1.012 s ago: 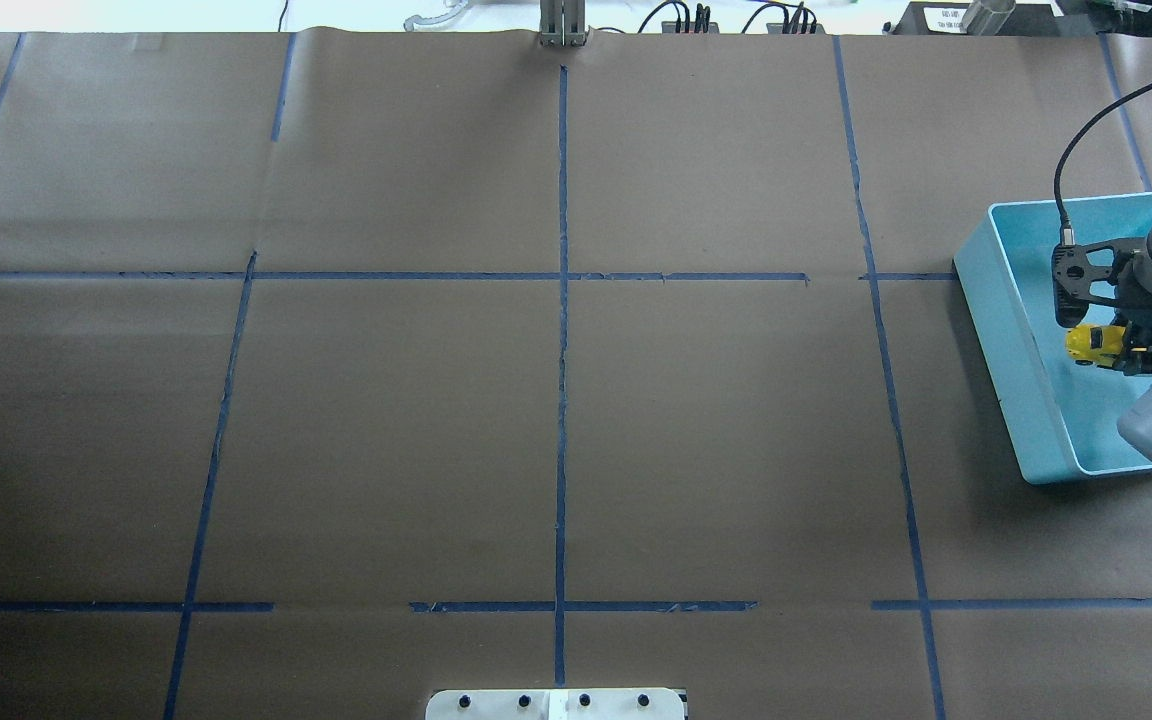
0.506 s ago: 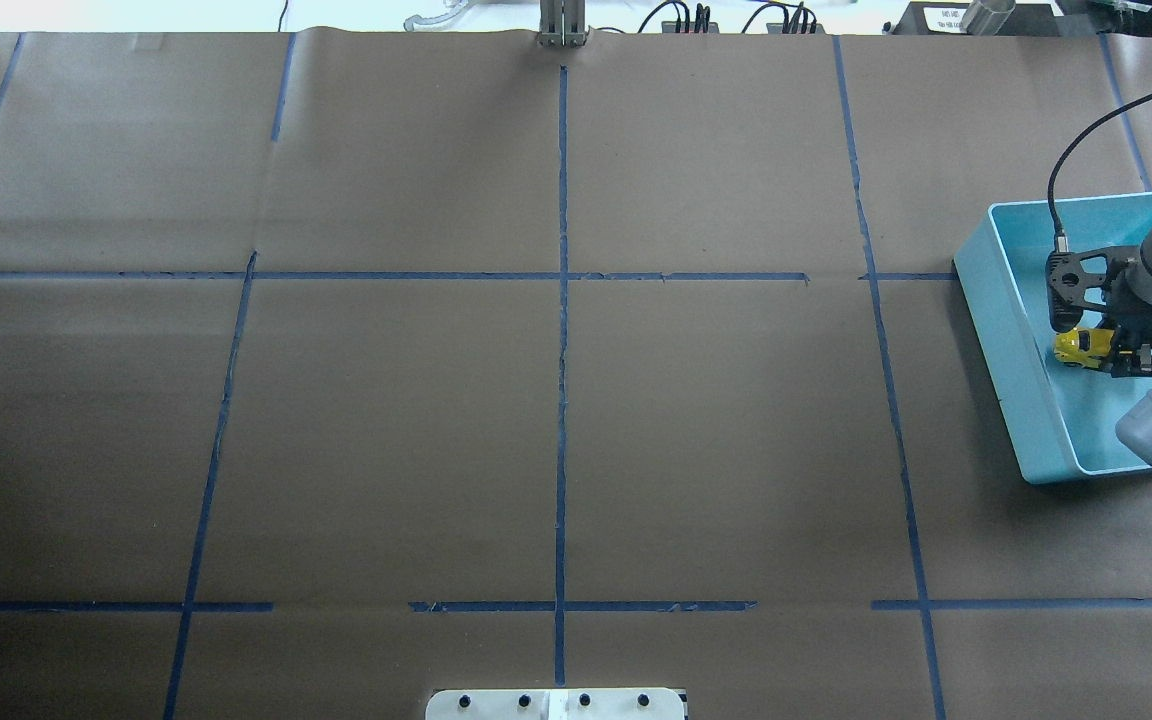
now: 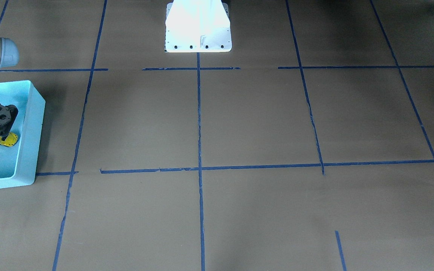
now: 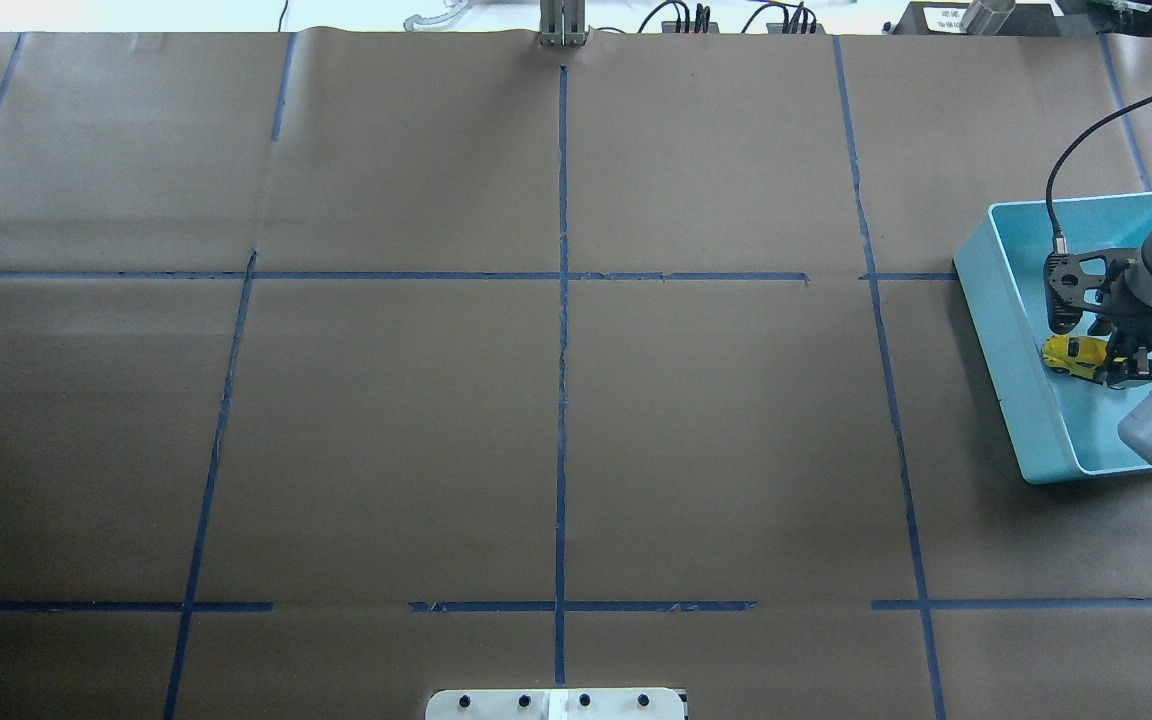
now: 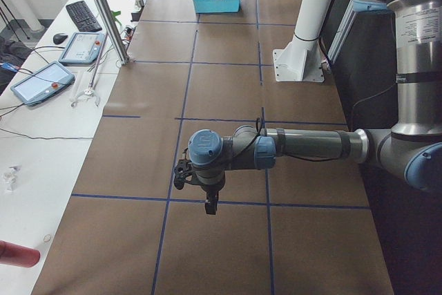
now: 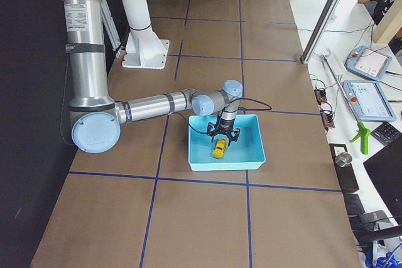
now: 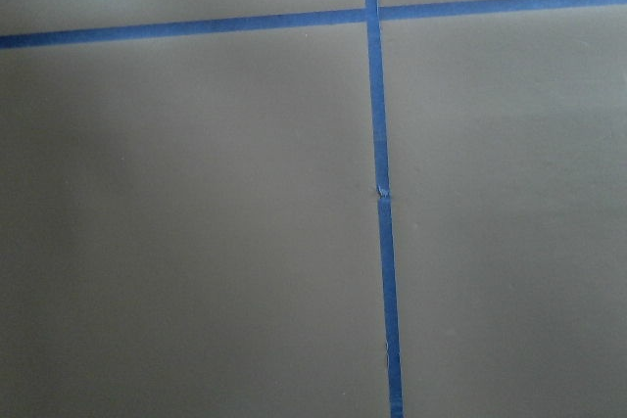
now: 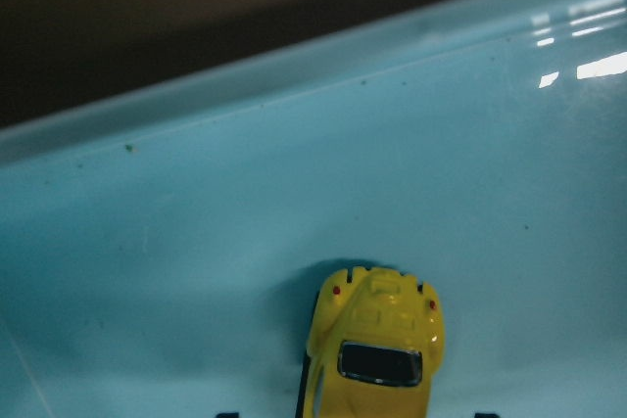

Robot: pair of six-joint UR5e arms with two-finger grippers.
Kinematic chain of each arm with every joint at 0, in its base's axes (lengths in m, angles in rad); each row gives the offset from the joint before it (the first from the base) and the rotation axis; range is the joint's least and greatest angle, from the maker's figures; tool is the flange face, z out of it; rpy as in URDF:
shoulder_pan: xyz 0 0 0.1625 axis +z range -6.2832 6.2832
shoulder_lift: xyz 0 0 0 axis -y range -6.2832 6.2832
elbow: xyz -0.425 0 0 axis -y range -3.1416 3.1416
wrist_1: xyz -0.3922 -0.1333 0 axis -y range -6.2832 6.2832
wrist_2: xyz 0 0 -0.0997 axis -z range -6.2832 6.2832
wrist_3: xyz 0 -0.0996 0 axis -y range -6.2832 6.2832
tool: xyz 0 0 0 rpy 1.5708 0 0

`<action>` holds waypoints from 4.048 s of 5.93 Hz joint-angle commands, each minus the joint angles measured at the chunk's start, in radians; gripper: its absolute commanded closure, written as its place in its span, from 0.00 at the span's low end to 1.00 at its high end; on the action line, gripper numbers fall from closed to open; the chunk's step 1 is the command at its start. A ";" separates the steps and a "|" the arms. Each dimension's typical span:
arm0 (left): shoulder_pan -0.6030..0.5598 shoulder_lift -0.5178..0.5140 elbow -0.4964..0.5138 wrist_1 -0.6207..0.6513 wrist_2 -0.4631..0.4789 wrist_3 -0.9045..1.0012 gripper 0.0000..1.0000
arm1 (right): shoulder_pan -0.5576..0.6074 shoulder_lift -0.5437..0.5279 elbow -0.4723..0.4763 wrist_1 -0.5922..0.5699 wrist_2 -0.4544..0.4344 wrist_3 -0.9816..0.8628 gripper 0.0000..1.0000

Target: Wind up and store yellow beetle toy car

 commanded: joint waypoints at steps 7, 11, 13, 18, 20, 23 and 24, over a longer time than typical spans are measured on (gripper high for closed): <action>0.000 0.012 -0.002 -0.007 0.005 0.003 0.00 | 0.790 -0.093 -0.052 -0.412 0.252 0.325 0.00; 0.003 -0.034 0.004 -0.010 0.005 0.001 0.00 | 0.629 -0.087 -0.009 -0.207 0.225 0.871 0.00; 0.002 -0.049 0.020 -0.010 0.006 0.001 0.00 | 0.573 -0.093 0.031 -0.208 0.218 0.855 0.00; 0.002 -0.048 0.018 -0.010 0.005 0.000 0.00 | 0.573 -0.085 0.028 -0.206 0.229 0.747 0.00; 0.002 -0.048 0.017 -0.010 0.005 -0.002 0.00 | 0.573 -0.094 0.028 -0.205 0.231 0.706 0.00; 0.002 -0.048 0.017 -0.010 0.005 -0.002 0.00 | 0.573 -0.096 0.013 -0.206 0.232 0.717 0.00; 0.002 -0.048 0.017 -0.010 0.005 -0.002 0.00 | 0.573 -0.096 0.013 -0.206 0.234 0.717 0.00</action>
